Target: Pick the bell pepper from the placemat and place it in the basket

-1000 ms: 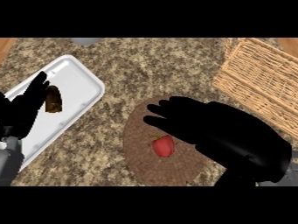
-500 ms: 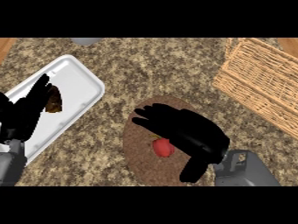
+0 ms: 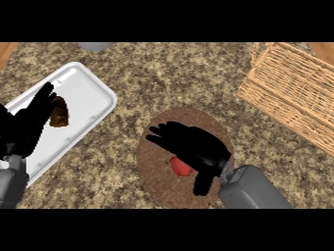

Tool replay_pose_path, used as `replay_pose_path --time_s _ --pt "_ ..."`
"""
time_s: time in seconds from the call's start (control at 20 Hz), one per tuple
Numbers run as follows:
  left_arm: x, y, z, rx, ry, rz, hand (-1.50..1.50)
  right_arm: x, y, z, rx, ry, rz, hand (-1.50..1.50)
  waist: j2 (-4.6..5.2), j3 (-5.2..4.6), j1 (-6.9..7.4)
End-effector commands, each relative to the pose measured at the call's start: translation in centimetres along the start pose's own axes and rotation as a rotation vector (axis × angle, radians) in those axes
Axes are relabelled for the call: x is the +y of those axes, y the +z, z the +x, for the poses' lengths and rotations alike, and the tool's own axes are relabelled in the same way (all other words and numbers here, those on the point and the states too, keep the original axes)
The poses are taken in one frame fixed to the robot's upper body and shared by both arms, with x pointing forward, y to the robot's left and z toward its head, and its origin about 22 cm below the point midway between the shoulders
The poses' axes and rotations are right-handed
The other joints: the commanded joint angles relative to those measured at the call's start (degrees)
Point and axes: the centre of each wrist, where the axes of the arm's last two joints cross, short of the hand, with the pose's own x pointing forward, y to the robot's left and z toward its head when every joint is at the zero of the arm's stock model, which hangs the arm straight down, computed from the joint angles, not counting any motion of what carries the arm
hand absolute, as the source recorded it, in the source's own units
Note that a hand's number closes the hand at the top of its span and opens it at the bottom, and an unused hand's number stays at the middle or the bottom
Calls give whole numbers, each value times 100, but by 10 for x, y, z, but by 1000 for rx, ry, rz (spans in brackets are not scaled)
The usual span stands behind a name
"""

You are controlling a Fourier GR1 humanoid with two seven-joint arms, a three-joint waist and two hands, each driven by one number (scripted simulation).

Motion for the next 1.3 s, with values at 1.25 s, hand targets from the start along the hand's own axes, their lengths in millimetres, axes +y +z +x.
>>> replay_pose_path --time_s 1.25 --pt "-5 1 -2 -20 -4 -2 0 36 13 -44 -17 58 67 -150 -5 0 -18"
